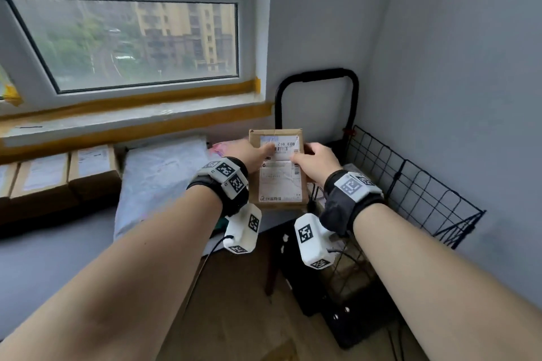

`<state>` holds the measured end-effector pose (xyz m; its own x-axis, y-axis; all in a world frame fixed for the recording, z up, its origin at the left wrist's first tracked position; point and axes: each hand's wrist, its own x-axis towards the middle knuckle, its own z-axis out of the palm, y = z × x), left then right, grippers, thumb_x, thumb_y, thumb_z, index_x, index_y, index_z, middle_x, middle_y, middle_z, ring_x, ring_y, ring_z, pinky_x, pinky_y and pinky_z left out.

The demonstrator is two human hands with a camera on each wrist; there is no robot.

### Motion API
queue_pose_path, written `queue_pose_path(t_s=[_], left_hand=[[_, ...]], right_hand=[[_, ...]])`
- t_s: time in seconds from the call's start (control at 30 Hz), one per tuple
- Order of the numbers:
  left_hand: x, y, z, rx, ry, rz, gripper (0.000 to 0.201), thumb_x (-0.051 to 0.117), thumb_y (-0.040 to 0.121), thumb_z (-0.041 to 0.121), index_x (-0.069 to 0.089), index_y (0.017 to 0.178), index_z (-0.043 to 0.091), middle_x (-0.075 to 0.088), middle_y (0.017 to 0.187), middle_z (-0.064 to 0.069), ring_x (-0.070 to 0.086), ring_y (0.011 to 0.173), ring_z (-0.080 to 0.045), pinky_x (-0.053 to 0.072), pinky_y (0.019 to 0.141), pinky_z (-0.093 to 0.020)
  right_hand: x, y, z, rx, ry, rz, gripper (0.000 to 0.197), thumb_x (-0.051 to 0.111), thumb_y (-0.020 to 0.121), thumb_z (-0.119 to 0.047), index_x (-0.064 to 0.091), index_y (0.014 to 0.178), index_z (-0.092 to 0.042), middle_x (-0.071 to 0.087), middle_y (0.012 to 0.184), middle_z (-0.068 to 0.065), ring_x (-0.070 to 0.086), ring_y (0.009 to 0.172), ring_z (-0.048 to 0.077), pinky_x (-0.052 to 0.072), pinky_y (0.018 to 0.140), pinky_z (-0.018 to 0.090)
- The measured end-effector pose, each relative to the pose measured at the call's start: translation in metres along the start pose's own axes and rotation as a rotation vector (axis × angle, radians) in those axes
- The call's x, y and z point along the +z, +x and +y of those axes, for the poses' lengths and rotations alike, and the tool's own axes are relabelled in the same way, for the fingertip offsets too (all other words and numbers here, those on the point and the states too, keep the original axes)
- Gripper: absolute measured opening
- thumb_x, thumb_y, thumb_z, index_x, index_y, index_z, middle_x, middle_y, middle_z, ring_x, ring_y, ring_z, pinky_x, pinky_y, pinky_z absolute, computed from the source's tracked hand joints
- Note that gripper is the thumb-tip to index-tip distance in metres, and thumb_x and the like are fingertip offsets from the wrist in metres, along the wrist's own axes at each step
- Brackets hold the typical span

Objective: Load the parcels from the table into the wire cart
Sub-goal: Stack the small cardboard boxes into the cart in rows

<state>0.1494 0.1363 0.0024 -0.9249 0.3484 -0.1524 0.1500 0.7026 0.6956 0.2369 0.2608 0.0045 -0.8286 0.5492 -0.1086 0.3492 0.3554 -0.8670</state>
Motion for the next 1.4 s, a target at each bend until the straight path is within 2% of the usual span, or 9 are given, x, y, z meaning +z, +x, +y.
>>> queue_pose_path(t_s=[0.1, 0.27, 0.43, 0.57, 0.7, 0.9, 1.03, 1.3, 1.4], left_hand=[[0.038, 0.002, 0.031, 0.033, 0.010, -0.061, 0.062, 0.049, 0.087, 0.062, 0.061, 0.118, 0.009, 0.067, 0.110, -0.010, 0.065, 0.096, -0.026, 0.054, 0.083, -0.034], [0.100, 0.023, 0.078, 0.076, -0.061, -0.188, 0.053, 0.054, 0.088, 0.054, 0.062, 0.116, 0.010, 0.068, 0.107, -0.009, 0.067, 0.095, -0.026, 0.057, 0.084, -0.041], [0.160, 0.059, 0.117, 0.081, -0.107, -0.311, 0.032, 0.055, 0.092, 0.044, 0.061, 0.107, 0.017, 0.067, 0.096, -0.001, 0.066, 0.088, -0.020, 0.058, 0.082, -0.040], [0.203, 0.103, 0.150, 0.062, -0.112, -0.357, 0.035, 0.056, 0.093, 0.041, 0.061, 0.112, 0.013, 0.069, 0.101, -0.005, 0.068, 0.088, -0.022, 0.059, 0.079, -0.039], [0.235, 0.147, 0.182, 0.005, -0.141, -0.401, 0.027, 0.058, 0.093, 0.033, 0.056, 0.108, 0.011, 0.066, 0.099, -0.006, 0.068, 0.090, -0.024, 0.058, 0.080, -0.039], [0.286, 0.199, 0.205, -0.065, -0.156, -0.452, 0.028, 0.058, 0.093, 0.026, 0.056, 0.113, 0.006, 0.068, 0.104, -0.011, 0.069, 0.091, -0.028, 0.059, 0.078, -0.042], [0.328, 0.219, 0.204, -0.111, -0.099, -0.470, 0.021, 0.058, 0.093, 0.027, 0.057, 0.100, 0.007, 0.069, 0.097, -0.011, 0.071, 0.086, -0.028, 0.059, 0.078, -0.041], [0.411, 0.263, 0.199, -0.266, -0.092, -0.476, 0.028, 0.058, 0.093, 0.024, 0.062, 0.103, -0.002, 0.072, 0.095, -0.017, 0.071, 0.087, -0.031, 0.058, 0.081, -0.043], [0.450, 0.278, 0.196, -0.350, -0.109, -0.499, 0.026, 0.058, 0.093, 0.024, 0.063, 0.102, 0.000, 0.073, 0.084, -0.014, 0.073, 0.079, -0.027, 0.059, 0.077, -0.042]], right_hand=[[-0.035, 0.005, 0.031, 0.051, 0.001, 0.037, 0.057, 0.057, 0.059, -0.040, 0.063, 0.113, -0.020, 0.069, 0.108, 0.005, 0.066, 0.098, 0.027, 0.053, 0.090, 0.046], [-0.092, 0.022, 0.070, 0.124, -0.043, 0.116, 0.041, 0.060, 0.079, -0.025, 0.058, 0.120, -0.017, 0.068, 0.110, 0.004, 0.066, 0.097, 0.024, 0.054, 0.089, 0.043], [-0.136, 0.066, 0.109, 0.161, -0.110, 0.164, 0.038, 0.058, 0.083, -0.018, 0.058, 0.120, -0.016, 0.067, 0.115, 0.006, 0.064, 0.103, 0.026, 0.051, 0.093, 0.044], [-0.172, 0.114, 0.132, 0.192, -0.188, 0.185, 0.038, 0.056, 0.086, -0.012, 0.057, 0.124, -0.015, 0.065, 0.121, 0.006, 0.062, 0.107, 0.026, 0.050, 0.095, 0.042], [-0.204, 0.169, 0.147, 0.224, -0.239, 0.145, 0.043, 0.054, 0.088, -0.009, 0.054, 0.130, -0.017, 0.064, 0.121, 0.006, 0.062, 0.106, 0.026, 0.050, 0.095, 0.044], [-0.230, 0.233, 0.188, 0.282, -0.229, 0.089, 0.037, 0.053, 0.088, -0.006, 0.059, 0.122, -0.019, 0.066, 0.112, 0.002, 0.063, 0.103, 0.025, 0.052, 0.093, 0.044], [-0.242, 0.264, 0.221, 0.309, -0.272, 0.024, 0.035, 0.050, 0.086, -0.004, 0.062, 0.117, -0.016, 0.067, 0.116, 0.005, 0.063, 0.104, 0.026, 0.051, 0.093, 0.044], [-0.262, 0.336, 0.301, 0.401, -0.370, -0.149, 0.037, 0.048, 0.088, -0.007, 0.058, 0.123, -0.016, 0.064, 0.121, 0.007, 0.060, 0.107, 0.026, 0.049, 0.085, 0.031], [-0.266, 0.362, 0.333, 0.437, -0.399, -0.222, 0.037, 0.046, 0.091, -0.009, 0.056, 0.126, -0.018, 0.062, 0.122, 0.004, 0.058, 0.111, 0.026, 0.044, 0.083, 0.027]])
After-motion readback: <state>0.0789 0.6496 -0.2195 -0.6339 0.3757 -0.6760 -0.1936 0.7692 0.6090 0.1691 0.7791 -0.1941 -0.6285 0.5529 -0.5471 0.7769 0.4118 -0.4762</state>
